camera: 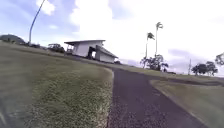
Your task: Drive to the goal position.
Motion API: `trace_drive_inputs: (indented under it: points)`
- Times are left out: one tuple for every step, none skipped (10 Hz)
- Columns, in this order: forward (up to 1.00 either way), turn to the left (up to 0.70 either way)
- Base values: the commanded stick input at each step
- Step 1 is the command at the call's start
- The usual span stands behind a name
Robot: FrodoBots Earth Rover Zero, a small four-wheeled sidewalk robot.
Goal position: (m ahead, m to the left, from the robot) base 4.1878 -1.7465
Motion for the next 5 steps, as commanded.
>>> trace_drive_inputs:
  points:
    - [0.7, 0.0]
    - [0.7, 0.0]
    - [0.7, -0.16]
    - [0.7, -0.35]
    - [0.7, -0.35]
